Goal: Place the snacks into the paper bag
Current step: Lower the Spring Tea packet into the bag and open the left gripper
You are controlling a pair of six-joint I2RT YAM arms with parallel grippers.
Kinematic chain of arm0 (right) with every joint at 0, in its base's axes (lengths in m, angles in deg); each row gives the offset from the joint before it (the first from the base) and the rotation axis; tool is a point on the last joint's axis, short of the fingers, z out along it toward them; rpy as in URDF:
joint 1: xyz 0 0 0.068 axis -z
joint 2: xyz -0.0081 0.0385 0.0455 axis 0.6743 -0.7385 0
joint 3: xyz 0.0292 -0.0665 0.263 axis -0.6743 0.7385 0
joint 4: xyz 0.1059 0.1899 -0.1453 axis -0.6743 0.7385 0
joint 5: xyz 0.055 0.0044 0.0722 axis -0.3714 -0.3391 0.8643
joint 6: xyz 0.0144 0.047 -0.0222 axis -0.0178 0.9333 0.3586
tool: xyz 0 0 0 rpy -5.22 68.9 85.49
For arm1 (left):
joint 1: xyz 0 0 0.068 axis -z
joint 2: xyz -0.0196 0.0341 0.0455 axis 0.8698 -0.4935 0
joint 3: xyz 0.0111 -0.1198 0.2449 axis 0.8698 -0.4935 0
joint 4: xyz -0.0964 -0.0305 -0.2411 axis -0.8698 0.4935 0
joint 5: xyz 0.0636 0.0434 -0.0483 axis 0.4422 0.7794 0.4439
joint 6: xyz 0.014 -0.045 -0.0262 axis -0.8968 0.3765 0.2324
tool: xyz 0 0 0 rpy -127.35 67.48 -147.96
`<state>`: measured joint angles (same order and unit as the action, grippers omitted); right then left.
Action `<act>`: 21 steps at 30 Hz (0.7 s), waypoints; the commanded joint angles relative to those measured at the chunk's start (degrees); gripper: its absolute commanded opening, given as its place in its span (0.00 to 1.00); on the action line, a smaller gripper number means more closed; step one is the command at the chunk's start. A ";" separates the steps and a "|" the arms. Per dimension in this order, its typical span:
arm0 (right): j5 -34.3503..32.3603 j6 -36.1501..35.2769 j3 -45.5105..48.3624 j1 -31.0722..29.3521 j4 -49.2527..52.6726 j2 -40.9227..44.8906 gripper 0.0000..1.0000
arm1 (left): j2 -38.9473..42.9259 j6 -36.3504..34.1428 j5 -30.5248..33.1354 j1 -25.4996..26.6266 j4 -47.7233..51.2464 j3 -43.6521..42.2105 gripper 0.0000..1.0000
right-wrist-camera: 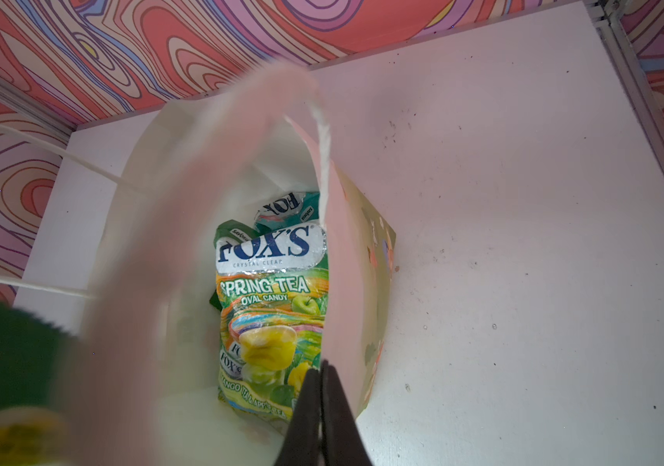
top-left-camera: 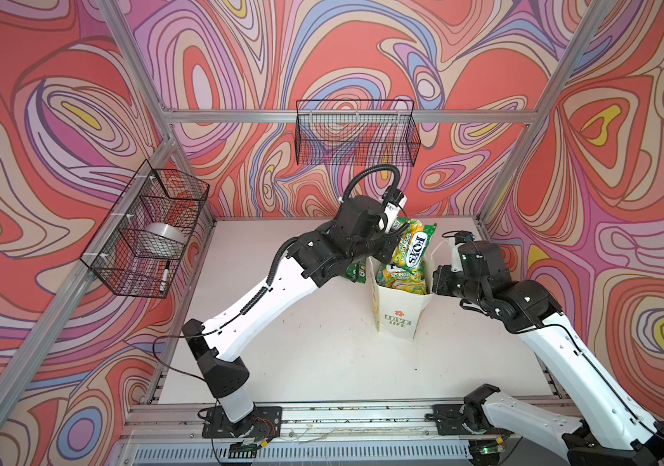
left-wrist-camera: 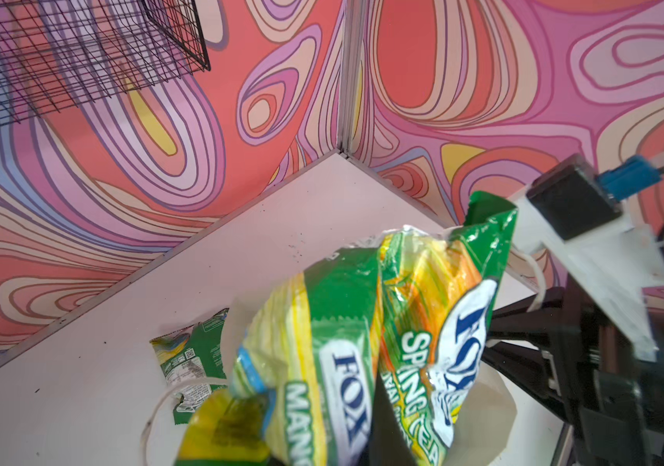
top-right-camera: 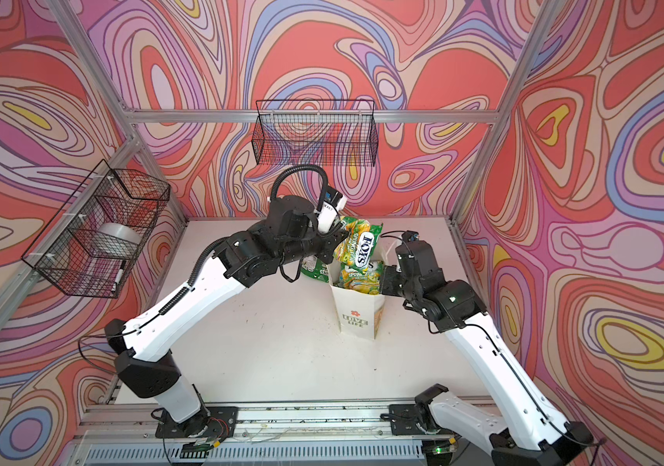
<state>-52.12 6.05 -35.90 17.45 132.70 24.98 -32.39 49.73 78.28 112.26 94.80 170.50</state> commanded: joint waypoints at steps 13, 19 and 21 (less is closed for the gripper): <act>0.61 0.21 0.30 -0.24 -1.77 1.52 0.00 | -13.61 -17.04 0.99 0.85 16.64 15.51 0.14; 0.74 0.30 0.11 -0.21 -2.13 1.08 0.00 | -15.38 -22.00 -1.07 2.19 19.59 15.82 0.14; 0.91 0.31 -0.01 -0.18 -2.23 0.84 0.00 | -15.87 -23.26 -2.17 2.76 20.60 15.98 0.15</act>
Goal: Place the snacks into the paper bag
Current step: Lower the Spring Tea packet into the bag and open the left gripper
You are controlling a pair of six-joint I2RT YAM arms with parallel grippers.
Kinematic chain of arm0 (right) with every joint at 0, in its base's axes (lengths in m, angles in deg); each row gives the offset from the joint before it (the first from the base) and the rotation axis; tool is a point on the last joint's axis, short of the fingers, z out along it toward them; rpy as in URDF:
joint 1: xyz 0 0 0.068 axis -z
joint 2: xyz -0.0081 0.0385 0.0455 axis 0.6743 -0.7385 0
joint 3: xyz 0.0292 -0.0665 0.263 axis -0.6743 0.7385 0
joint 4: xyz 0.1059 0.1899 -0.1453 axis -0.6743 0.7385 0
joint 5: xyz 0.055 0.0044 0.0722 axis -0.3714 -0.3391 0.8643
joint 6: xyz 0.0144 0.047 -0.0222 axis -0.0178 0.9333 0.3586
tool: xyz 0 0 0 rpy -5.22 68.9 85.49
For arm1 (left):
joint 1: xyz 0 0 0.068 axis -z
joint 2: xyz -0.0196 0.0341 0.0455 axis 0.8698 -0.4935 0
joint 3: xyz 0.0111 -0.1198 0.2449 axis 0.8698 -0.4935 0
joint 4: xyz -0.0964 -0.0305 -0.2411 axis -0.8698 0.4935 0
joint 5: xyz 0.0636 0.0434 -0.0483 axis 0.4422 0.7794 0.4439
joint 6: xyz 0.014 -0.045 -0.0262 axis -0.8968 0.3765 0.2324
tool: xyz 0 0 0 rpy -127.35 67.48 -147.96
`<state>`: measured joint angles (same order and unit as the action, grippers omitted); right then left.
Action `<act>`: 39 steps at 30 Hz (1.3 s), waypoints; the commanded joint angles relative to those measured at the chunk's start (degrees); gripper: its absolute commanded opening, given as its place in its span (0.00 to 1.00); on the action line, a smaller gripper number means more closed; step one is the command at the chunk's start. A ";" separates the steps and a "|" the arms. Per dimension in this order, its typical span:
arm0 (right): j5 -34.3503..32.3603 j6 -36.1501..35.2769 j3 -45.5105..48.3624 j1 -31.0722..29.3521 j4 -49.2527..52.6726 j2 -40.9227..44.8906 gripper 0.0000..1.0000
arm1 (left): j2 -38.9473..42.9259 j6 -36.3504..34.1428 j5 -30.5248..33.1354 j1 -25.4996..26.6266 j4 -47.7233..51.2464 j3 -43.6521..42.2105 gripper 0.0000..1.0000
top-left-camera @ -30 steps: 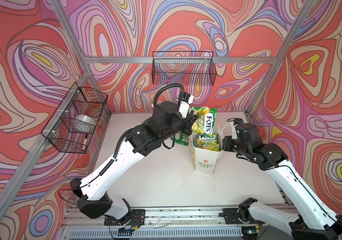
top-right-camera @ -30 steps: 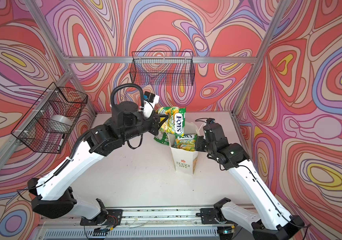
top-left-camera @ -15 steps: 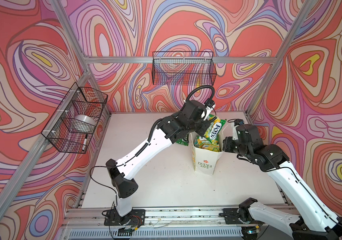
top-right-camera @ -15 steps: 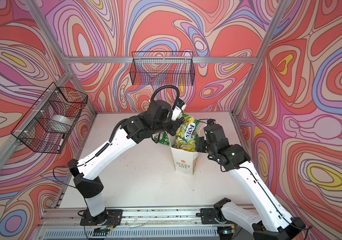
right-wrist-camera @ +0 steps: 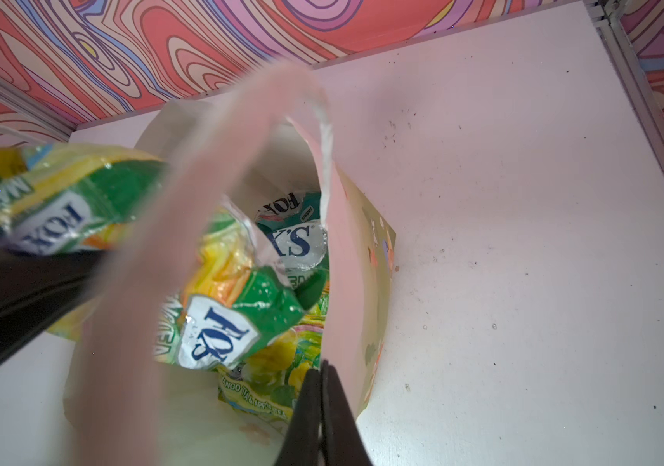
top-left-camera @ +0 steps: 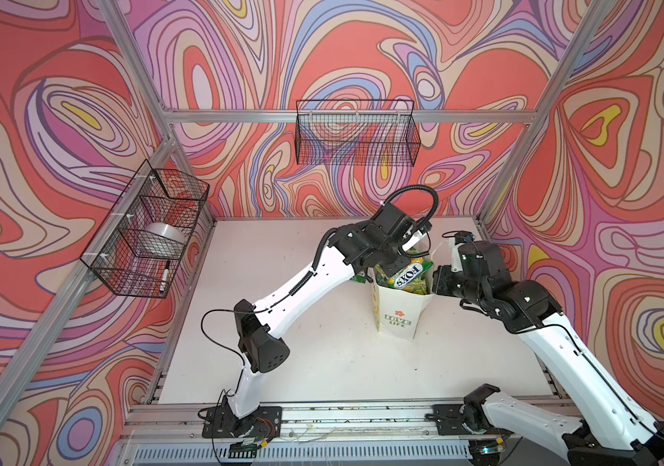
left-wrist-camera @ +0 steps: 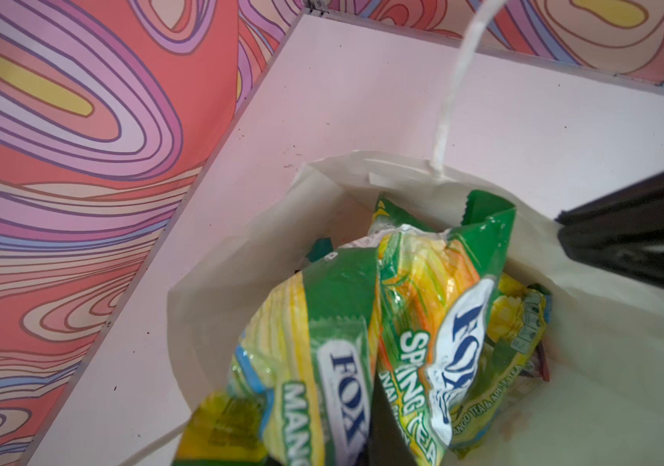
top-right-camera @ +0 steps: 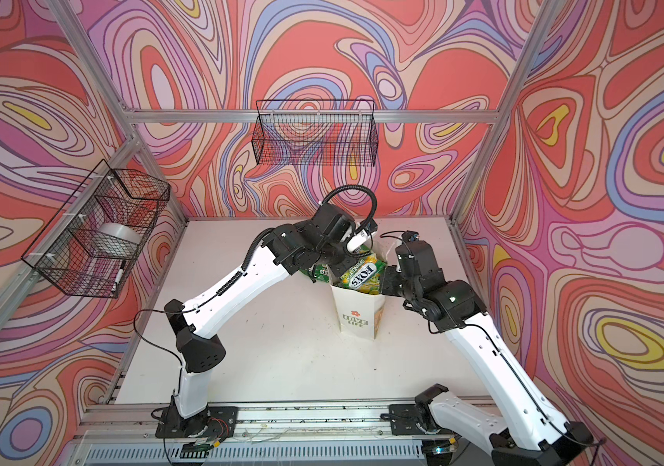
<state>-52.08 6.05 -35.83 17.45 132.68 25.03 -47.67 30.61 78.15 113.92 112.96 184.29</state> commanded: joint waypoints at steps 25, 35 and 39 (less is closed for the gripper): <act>1.42 0.21 -0.40 -0.26 -2.40 0.24 0.00 | 2.04 0.48 7.98 2.93 -5.75 2.84 0.55; 1.25 -0.13 0.49 -0.24 -2.58 0.86 0.00 | 10.25 11.20 6.22 3.55 -6.22 -6.93 0.21; 0.97 -0.40 0.60 -0.23 -2.37 1.20 0.00 | 9.95 13.96 5.78 3.72 -3.78 -8.82 0.15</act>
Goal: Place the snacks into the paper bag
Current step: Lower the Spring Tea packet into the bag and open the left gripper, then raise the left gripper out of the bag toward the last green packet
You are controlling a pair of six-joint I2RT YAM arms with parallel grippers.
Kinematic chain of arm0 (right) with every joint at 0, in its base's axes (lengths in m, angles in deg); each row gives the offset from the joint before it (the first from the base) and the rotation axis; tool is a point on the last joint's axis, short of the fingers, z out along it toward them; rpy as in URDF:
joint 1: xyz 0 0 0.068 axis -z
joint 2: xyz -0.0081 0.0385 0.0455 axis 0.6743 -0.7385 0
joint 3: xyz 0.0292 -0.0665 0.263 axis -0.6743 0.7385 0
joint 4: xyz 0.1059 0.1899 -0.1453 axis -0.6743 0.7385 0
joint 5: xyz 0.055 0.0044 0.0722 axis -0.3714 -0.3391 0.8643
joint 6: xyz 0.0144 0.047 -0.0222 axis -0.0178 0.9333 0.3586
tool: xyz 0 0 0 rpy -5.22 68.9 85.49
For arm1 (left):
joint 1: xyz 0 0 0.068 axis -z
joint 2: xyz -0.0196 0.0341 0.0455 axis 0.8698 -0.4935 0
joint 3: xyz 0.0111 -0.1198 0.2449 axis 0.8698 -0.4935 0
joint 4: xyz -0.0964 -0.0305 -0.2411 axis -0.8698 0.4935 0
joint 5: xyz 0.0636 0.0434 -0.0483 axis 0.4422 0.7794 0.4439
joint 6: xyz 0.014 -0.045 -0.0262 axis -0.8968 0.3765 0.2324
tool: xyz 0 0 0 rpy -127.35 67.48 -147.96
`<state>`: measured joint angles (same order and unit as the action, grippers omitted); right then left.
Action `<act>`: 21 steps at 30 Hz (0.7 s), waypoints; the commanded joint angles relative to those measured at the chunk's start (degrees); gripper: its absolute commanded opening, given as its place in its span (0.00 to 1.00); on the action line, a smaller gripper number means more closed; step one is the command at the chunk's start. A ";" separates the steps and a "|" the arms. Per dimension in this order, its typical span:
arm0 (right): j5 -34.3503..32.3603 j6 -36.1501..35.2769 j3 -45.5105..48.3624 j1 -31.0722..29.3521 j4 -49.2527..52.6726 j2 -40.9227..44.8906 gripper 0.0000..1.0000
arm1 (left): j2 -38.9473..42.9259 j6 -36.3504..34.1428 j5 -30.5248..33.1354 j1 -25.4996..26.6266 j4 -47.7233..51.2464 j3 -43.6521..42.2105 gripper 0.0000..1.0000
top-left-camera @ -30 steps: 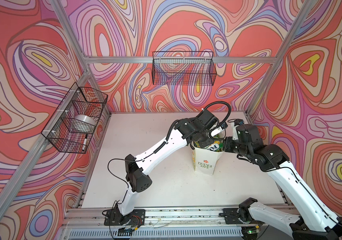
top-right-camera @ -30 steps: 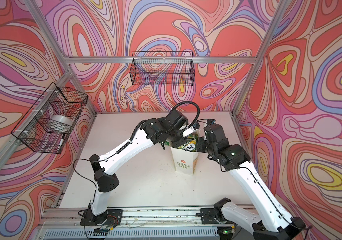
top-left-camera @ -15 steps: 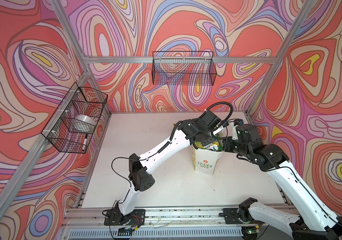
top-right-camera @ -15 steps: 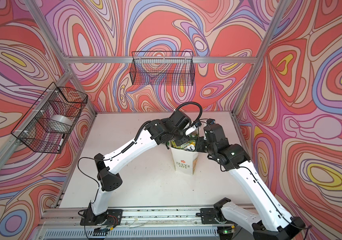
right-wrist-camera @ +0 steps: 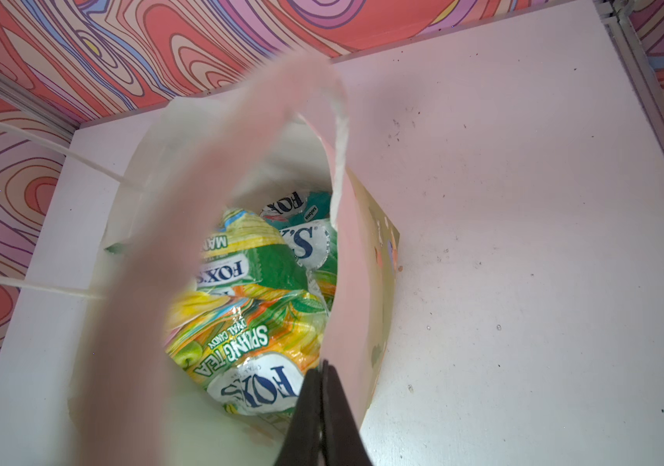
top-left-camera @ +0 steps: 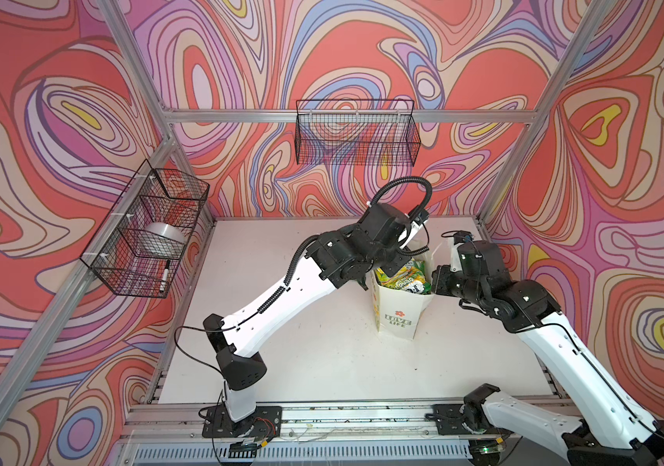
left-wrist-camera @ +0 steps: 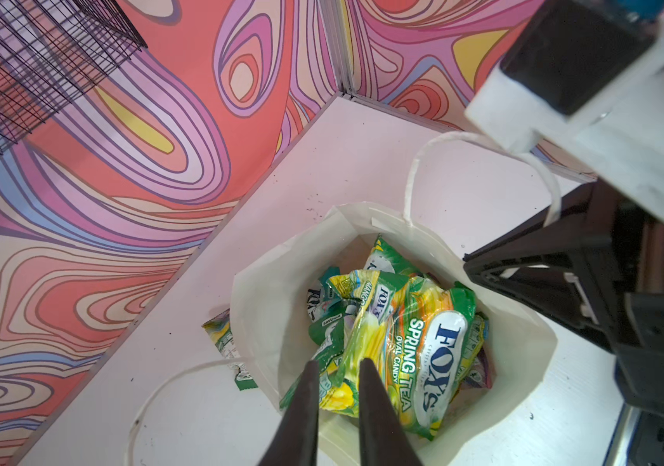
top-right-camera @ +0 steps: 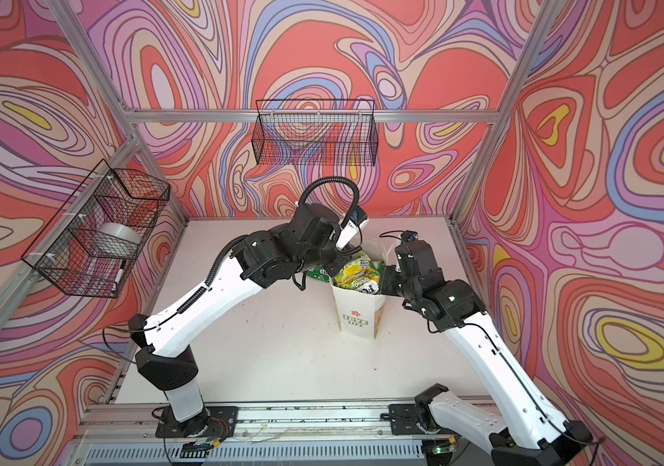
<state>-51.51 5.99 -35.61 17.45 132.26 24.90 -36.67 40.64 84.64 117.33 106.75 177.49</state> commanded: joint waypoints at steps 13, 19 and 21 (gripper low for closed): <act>0.13 -0.39 1.18 -0.24 -1.90 2.28 0.00 | -8.92 5.97 -2.74 0.49 4.84 -0.15 0.11; 0.01 -0.59 1.22 -0.19 -1.70 2.39 0.00 | -15.30 4.91 -0.28 0.49 4.85 3.08 0.11; 0.13 -0.57 1.29 -0.27 -1.81 2.35 0.00 | -18.80 4.11 1.00 0.40 5.43 6.04 0.11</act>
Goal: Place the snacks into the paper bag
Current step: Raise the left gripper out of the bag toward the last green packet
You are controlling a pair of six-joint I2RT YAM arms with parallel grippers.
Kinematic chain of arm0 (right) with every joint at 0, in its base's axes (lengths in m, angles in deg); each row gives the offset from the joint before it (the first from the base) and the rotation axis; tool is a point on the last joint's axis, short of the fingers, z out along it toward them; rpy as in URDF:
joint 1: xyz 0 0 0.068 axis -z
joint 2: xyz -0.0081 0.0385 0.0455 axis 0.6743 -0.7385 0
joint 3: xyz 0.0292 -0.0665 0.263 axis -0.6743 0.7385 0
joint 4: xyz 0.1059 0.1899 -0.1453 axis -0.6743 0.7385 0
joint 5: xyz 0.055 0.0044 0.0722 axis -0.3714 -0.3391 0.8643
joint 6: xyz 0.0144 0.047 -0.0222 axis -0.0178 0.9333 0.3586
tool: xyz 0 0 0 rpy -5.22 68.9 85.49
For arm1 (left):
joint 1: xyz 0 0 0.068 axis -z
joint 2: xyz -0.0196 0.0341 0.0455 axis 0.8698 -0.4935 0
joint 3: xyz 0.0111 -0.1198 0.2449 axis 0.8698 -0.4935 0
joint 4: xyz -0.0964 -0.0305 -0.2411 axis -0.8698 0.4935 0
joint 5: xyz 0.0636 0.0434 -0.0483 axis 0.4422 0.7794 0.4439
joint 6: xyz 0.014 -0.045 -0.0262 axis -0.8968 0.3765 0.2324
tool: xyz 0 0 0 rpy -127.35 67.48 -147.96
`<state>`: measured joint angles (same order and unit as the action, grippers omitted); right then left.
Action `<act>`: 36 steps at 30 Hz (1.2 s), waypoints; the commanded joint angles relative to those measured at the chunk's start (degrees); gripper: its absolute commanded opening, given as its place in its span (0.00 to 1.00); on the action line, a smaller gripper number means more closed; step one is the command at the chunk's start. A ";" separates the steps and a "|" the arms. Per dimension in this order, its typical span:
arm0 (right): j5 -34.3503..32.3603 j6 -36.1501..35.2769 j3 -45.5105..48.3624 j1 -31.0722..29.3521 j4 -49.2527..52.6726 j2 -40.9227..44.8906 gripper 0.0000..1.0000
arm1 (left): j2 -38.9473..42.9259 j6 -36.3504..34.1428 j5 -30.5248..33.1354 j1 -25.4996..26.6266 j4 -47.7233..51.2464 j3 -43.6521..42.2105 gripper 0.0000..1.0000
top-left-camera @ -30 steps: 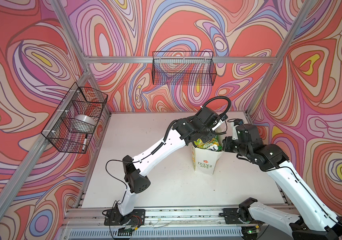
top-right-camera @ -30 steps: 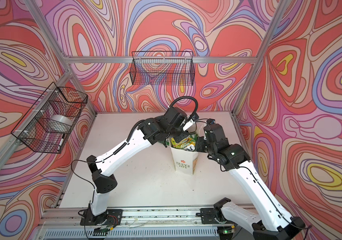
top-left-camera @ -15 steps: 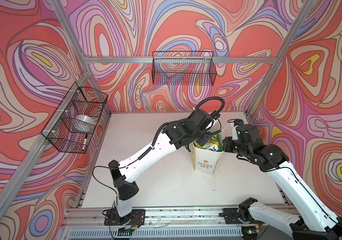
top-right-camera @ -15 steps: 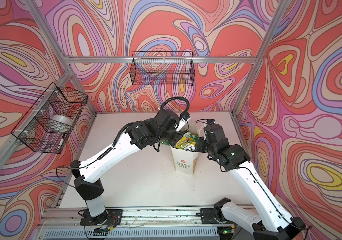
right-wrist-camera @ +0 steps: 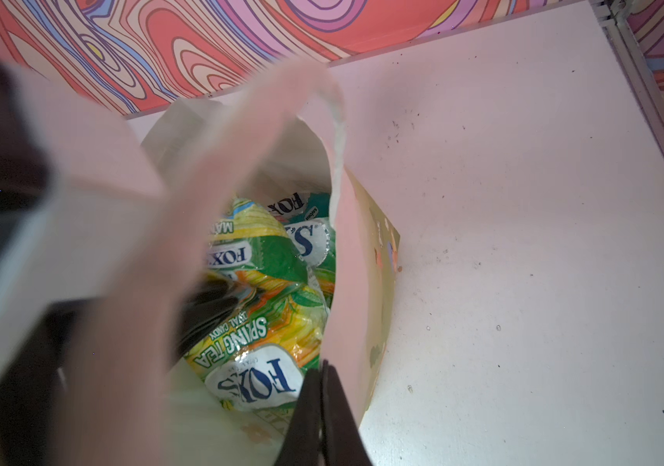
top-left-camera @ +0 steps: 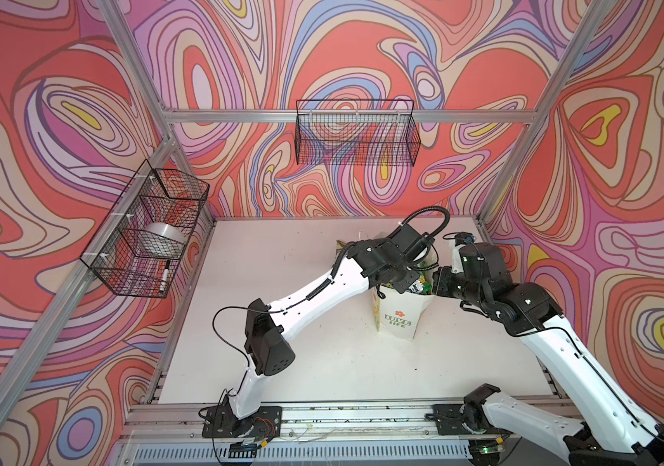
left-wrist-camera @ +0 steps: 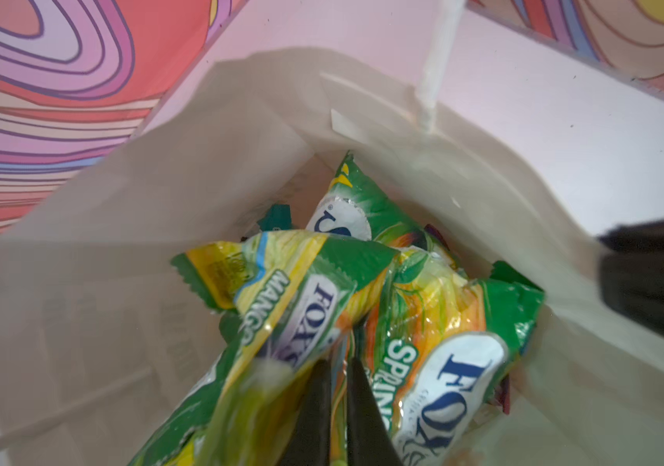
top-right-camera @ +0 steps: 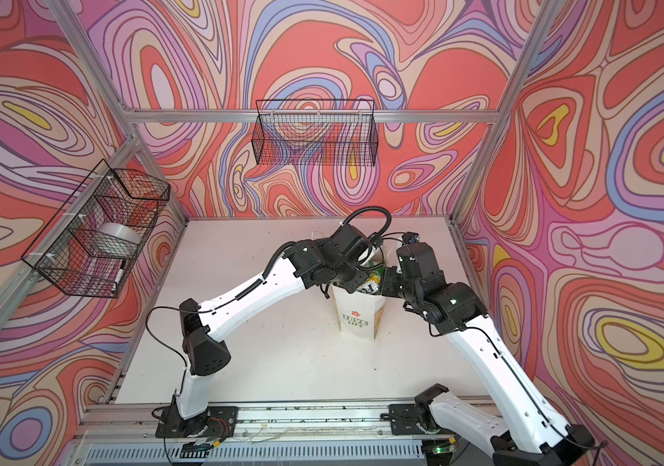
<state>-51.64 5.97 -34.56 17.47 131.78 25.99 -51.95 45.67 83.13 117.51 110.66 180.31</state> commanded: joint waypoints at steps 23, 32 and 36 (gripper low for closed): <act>0.08 -0.66 -0.32 -0.25 -1.78 0.73 0.00 | 7.52 2.77 -3.76 -1.95 -0.74 12.40 0.53; -1.07 -1.00 -0.52 -0.16 -1.32 1.38 0.00 | 34.22 3.95 2.10 -2.51 -19.97 -19.61 0.87; -1.15 -1.31 -0.61 -0.19 -1.41 1.05 0.00 | 42.88 6.66 3.85 -4.81 -20.63 -29.89 0.97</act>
<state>-52.60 5.55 -34.13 17.47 131.87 26.60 -11.74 49.58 84.27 114.36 93.53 155.61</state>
